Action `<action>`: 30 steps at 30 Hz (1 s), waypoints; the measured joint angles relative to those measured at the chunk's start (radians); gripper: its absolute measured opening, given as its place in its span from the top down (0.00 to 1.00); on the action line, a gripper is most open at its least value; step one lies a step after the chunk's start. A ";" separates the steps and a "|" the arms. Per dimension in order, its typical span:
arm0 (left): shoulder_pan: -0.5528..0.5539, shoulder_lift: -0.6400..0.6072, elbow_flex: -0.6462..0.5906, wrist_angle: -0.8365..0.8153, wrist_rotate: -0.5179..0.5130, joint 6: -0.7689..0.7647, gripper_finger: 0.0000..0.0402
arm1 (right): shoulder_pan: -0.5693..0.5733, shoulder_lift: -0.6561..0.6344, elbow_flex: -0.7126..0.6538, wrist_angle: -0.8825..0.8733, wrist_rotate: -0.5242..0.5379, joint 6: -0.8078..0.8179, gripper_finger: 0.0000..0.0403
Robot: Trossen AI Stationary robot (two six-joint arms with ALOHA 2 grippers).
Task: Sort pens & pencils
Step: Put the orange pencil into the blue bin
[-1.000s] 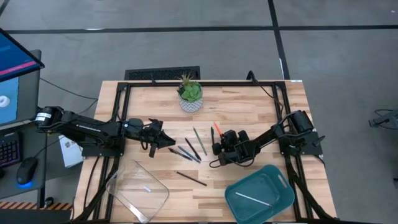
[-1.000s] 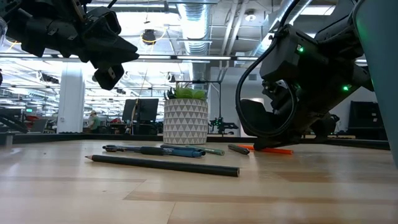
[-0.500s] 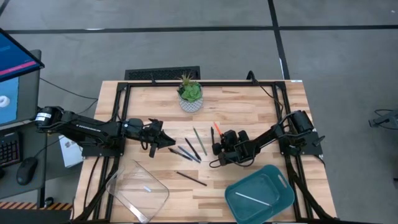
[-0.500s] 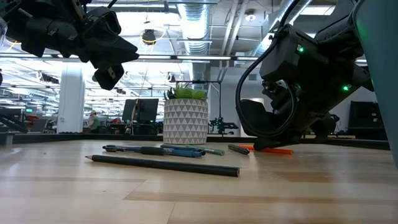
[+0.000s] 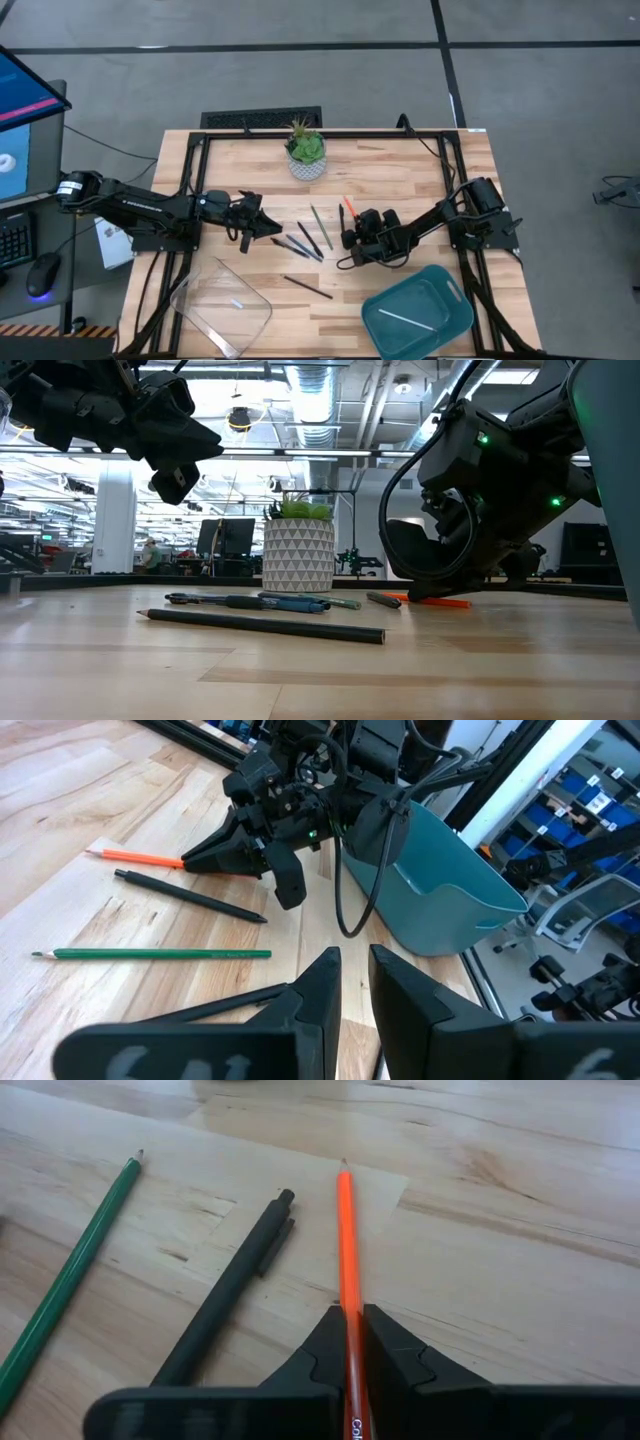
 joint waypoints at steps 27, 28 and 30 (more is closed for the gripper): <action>0.000 0.000 0.000 0.000 0.000 0.000 0.89 | -0.034 -0.094 0.017 -0.041 -0.047 -0.129 0.89; 0.000 0.000 0.000 0.000 0.000 0.000 0.89 | -0.036 -0.095 0.029 -0.047 -0.048 -0.143 0.89; 0.000 0.000 0.000 0.000 0.000 0.000 0.89 | -0.044 -0.096 0.058 -0.064 -0.050 -0.180 0.89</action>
